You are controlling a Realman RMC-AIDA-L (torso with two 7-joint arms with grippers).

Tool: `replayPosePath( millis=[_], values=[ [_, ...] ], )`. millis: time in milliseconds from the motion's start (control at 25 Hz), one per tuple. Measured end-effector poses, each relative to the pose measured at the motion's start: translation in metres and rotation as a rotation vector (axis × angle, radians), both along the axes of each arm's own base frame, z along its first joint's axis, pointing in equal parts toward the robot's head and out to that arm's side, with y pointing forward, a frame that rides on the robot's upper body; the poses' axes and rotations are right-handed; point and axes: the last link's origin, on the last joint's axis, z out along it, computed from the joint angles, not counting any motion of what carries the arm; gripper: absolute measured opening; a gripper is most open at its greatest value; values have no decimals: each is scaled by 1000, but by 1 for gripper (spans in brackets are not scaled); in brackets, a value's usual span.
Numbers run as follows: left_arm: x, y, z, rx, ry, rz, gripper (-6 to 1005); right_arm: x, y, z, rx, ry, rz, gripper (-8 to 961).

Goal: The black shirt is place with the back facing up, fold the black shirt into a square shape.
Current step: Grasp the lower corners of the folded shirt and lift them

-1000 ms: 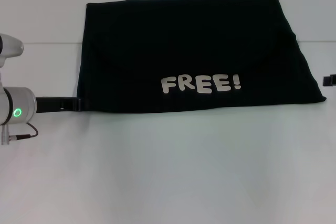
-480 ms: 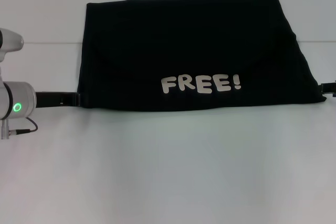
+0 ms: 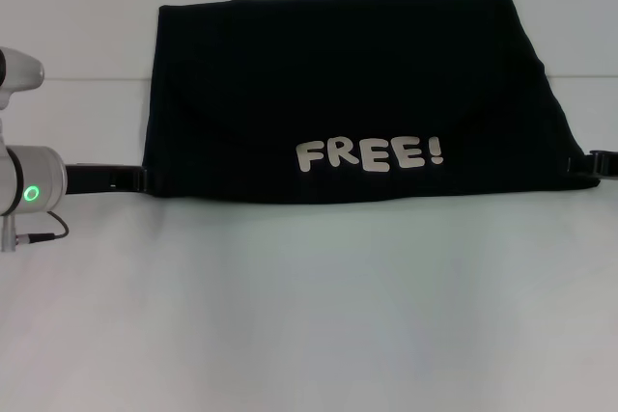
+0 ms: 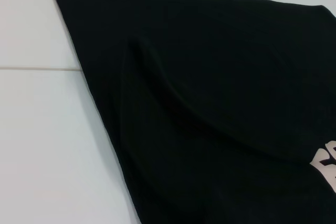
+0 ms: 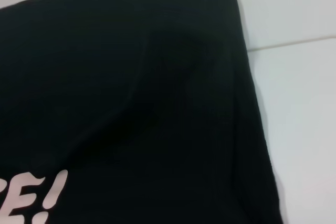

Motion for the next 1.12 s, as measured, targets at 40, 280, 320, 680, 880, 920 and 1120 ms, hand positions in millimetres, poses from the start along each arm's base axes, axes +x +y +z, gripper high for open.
replayPosePath(
  millis=[40,280,320,680,880,920,1120],
  values=[
    [0,0,0,1,1,-1,2,0,0,-1,2,-1,0,532],
    [2,3,2,1,9,-7,2,-4,1,-8,-6,-6,8,531],
    [2,3,2,1,12,-7,2,-4,1,-8,-7,-5,8,531],
    [2,4,3,7,18,-8,2,-5,-1,-12,-21,4,6,399],
    [1,4,3,8,17,-6,2,-3,-3,-9,-21,15,3,198],
    [1,4,3,8,16,-5,2,-3,-3,-9,-24,17,3,159],
    [0,3,5,12,12,3,3,1,-9,-5,-34,29,7,40]
  ],
)
